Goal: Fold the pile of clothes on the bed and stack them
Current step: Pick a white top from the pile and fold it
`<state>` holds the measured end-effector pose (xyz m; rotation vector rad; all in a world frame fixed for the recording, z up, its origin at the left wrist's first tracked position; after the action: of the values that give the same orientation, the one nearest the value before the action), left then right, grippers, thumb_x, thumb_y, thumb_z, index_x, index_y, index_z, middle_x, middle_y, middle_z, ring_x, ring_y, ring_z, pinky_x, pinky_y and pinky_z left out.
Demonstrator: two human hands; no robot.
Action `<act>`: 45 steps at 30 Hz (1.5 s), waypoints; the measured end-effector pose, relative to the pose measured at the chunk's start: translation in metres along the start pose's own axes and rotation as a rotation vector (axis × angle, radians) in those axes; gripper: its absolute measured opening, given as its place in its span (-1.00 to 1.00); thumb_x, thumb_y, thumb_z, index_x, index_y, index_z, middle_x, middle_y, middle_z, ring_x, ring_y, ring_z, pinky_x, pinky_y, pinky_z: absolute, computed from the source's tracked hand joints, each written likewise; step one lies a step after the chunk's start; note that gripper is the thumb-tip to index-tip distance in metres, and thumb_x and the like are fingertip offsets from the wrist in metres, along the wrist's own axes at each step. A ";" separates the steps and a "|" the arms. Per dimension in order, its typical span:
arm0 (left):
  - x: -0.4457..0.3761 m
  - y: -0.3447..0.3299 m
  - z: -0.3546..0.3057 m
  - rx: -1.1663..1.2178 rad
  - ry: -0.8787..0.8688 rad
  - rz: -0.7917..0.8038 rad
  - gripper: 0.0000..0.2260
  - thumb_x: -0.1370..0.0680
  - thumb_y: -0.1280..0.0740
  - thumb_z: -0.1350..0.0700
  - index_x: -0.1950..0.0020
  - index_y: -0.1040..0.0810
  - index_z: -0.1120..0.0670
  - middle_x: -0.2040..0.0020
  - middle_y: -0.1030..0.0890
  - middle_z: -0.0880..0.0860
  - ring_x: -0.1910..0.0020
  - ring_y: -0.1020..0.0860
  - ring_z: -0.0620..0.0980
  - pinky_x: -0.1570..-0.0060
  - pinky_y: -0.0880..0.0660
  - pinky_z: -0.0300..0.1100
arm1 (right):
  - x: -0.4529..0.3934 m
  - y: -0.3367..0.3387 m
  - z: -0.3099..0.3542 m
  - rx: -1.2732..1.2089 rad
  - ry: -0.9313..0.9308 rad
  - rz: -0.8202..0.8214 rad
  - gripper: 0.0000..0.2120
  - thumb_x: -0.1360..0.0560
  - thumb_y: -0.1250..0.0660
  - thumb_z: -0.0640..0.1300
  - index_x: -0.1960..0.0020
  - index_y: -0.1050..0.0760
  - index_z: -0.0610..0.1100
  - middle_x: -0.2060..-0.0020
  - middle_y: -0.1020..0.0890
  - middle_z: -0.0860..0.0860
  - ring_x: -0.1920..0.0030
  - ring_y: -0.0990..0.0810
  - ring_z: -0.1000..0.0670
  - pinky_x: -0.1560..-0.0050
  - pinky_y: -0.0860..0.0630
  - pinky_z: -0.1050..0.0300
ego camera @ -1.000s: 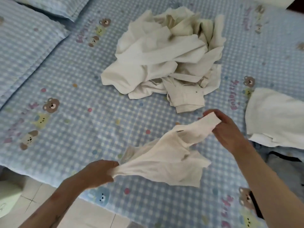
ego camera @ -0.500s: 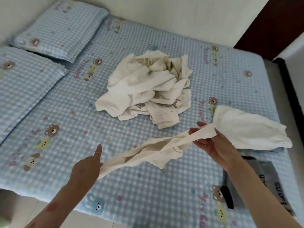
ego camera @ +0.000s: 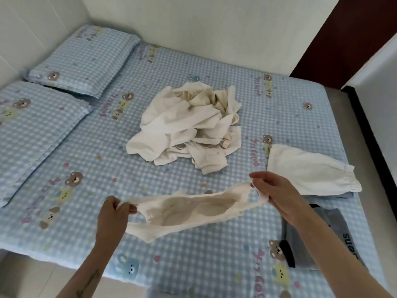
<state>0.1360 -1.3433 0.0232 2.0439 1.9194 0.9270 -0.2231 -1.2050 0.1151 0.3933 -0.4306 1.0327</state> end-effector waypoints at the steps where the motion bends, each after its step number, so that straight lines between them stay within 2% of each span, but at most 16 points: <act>1: 0.002 0.003 -0.009 0.143 0.023 0.029 -0.82 -0.50 -0.21 0.36 0.24 -0.29 0.17 0.36 -0.63 0.17 0.36 -0.63 0.08 0.27 -0.52 -0.06 | 0.005 0.004 0.001 0.074 0.017 -0.021 -0.87 -0.53 -0.33 -0.20 0.02 -0.63 -0.04 0.17 -0.68 -0.02 0.28 -0.60 0.20 0.28 -0.47 0.32; 3: 0.008 0.012 -0.021 0.309 0.051 0.095 -0.82 -0.51 -0.19 0.41 0.16 -0.32 0.15 0.39 -0.61 0.20 0.42 -0.63 0.06 0.31 -0.53 -0.12 | 0.017 0.012 0.002 0.200 0.028 -0.040 -0.87 -0.51 -0.35 -0.21 0.07 -0.65 -0.03 0.22 -0.67 0.00 0.32 -0.58 0.18 0.26 -0.42 0.29; 7: 0.027 0.039 -0.032 0.418 0.089 0.304 -0.82 -0.47 -0.35 0.34 -0.01 -0.49 0.14 0.42 -0.58 0.07 0.39 -0.51 0.06 0.31 -0.39 -0.08 | 0.045 0.028 0.007 0.304 -0.002 0.010 -0.89 -0.51 -0.36 -0.20 0.10 -0.66 -0.05 0.28 -0.66 0.04 0.26 -0.56 0.07 0.20 -0.43 0.19; 11: 0.034 0.056 -0.055 0.658 0.194 0.607 -0.74 -0.38 -0.36 0.25 -0.06 -0.57 0.19 0.23 -0.63 0.12 0.33 -0.57 -0.02 0.37 -0.54 -0.21 | 0.058 0.043 0.020 0.243 -0.048 0.063 -0.90 -0.50 -0.35 -0.21 0.07 -0.65 -0.11 0.22 -0.69 -0.01 0.23 -0.60 0.05 0.16 -0.51 0.10; 15: 0.012 0.037 -0.072 0.716 0.299 0.775 -0.69 -0.35 -0.32 0.39 -0.08 -0.58 0.32 -0.01 -0.66 0.19 0.12 -0.65 0.05 0.20 -0.61 -0.19 | 0.037 0.050 0.024 0.035 -0.140 0.105 -0.85 -0.48 -0.33 -0.25 -0.01 -0.62 -0.22 0.16 -0.70 -0.09 0.19 -0.63 0.00 0.24 -0.59 0.18; 20: -0.040 -0.043 -0.067 0.484 0.357 0.695 -0.82 -0.37 -0.35 0.44 0.07 -0.63 0.29 0.11 -0.61 0.19 0.18 -0.61 0.04 0.28 -0.58 -0.29 | -0.036 0.048 -0.015 -0.195 -0.278 -0.027 -0.83 -0.52 -0.24 -0.39 -0.05 -0.56 -0.33 0.14 -0.69 -0.16 0.23 -0.68 -0.02 0.33 -0.61 0.24; 22: -0.074 -0.084 -0.071 0.468 0.323 0.625 -0.80 -0.45 -0.31 0.45 -0.01 -0.59 0.27 0.14 -0.59 0.15 0.15 -0.57 0.02 0.29 -0.57 -0.33 | -0.083 0.048 -0.034 -0.270 -0.262 -0.121 -0.81 -0.53 -0.21 -0.41 -0.10 -0.52 -0.35 0.08 -0.64 -0.18 0.18 -0.65 -0.03 0.31 -0.62 0.25; 26: -0.140 -0.155 -0.075 0.434 0.150 0.424 -0.65 -0.53 -0.26 0.39 -0.29 -0.40 0.17 0.02 -0.57 0.13 0.15 -0.54 -0.07 0.17 -0.52 -0.33 | -0.176 0.054 -0.066 -0.358 -0.138 -0.266 -0.56 -0.55 -0.25 -0.34 -0.41 -0.28 -0.29 -0.12 -0.56 -0.20 -0.04 -0.59 -0.08 -0.08 -0.59 0.07; 28: -0.150 -0.180 -0.050 0.148 0.057 0.374 -0.63 -0.54 -0.19 0.38 -0.34 -0.37 0.17 -0.13 -0.54 0.16 0.07 -0.54 -0.01 0.11 -0.50 -0.28 | -0.205 0.055 -0.093 -0.213 -0.147 -0.350 -0.46 -0.54 -0.29 -0.30 -0.47 -0.19 -0.23 -0.24 -0.51 -0.18 -0.12 -0.55 -0.09 -0.21 -0.49 -0.01; 29: -0.148 -0.191 -0.027 -0.022 0.038 0.388 -0.61 -0.54 -0.16 0.38 -0.36 -0.35 0.18 -0.22 -0.51 0.17 -0.07 -0.54 0.06 -0.03 -0.50 -0.18 | -0.212 0.053 -0.114 -0.084 -0.182 -0.389 -0.46 -0.53 -0.28 -0.30 -0.47 -0.21 -0.22 -0.24 -0.51 -0.20 -0.10 -0.54 -0.09 -0.21 -0.47 -0.03; 31: -0.132 -0.207 0.030 -0.300 0.076 0.463 -0.56 -0.53 -0.13 0.37 -0.42 -0.29 0.19 -0.37 -0.41 0.18 -0.32 -0.41 0.12 -0.29 -0.38 -0.04 | -0.212 0.045 -0.168 0.216 -0.296 -0.414 -0.55 -0.53 -0.26 -0.28 -0.40 -0.31 -0.23 -0.19 -0.55 -0.25 -0.02 -0.54 -0.12 -0.09 -0.49 -0.04; 33: -0.110 -0.218 0.085 -0.418 0.170 0.535 -0.54 -0.56 -0.17 0.30 -0.47 -0.23 0.20 -0.43 -0.34 0.17 -0.39 -0.34 0.12 -0.33 -0.31 -0.05 | -0.196 0.031 -0.227 0.460 -0.392 -0.333 -0.63 -0.55 -0.26 -0.20 -0.33 -0.39 -0.23 -0.16 -0.57 -0.22 0.00 -0.55 -0.14 0.02 -0.45 0.08; 36: -0.085 -0.243 0.134 -0.336 0.282 0.564 -0.60 -0.58 -0.23 0.21 -0.41 -0.28 0.22 -0.27 -0.49 0.23 -0.22 -0.49 0.16 -0.08 -0.42 -0.09 | -0.173 0.003 -0.296 0.647 -0.403 -0.174 -0.74 -0.53 -0.32 -0.07 -0.15 -0.48 -0.19 -0.02 -0.61 -0.12 -0.05 -0.57 -0.13 0.04 -0.36 0.14; 38: -0.078 -0.258 0.144 -0.199 0.305 0.514 -0.72 -0.58 -0.18 0.29 -0.29 -0.40 0.29 -0.12 -0.57 0.26 -0.11 -0.54 0.22 -0.02 -0.47 0.01 | -0.166 -0.012 -0.316 0.729 -0.298 -0.182 -0.74 -0.48 -0.37 0.02 0.00 -0.53 -0.18 0.14 -0.61 -0.07 0.03 -0.57 -0.14 0.08 -0.34 0.11; 42: -0.062 -0.261 0.151 0.097 0.466 0.387 -0.74 -0.55 -0.05 0.42 -0.10 -0.46 0.22 0.02 -0.58 0.23 0.01 -0.56 0.24 0.04 -0.53 0.10 | -0.156 -0.019 -0.324 0.600 -0.238 -0.272 -0.75 -0.49 -0.36 0.04 0.09 -0.49 -0.16 0.26 -0.59 -0.01 0.16 -0.52 -0.09 0.15 -0.33 0.11; 45: -0.038 -0.247 0.153 0.119 0.384 0.470 -0.69 -0.52 -0.16 0.46 0.04 -0.45 0.05 0.11 -0.60 0.11 0.12 -0.59 0.09 0.20 -0.54 -0.09 | -0.148 -0.017 -0.327 0.556 -0.272 -0.271 -0.83 -0.52 -0.33 -0.01 0.12 -0.45 -0.11 0.27 -0.57 0.04 0.22 -0.53 -0.02 0.24 -0.35 0.16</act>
<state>0.0163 -1.3015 -0.2408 2.6104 1.7112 1.4297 -0.2229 -1.1555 -0.2407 1.0700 -0.3140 0.8231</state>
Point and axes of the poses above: each hand's wrist, its own x-axis away from the middle knuckle, its own y-axis out of the back of the hand, z = x × y, the point moved 1 cm from there along -x, towards the middle knuckle
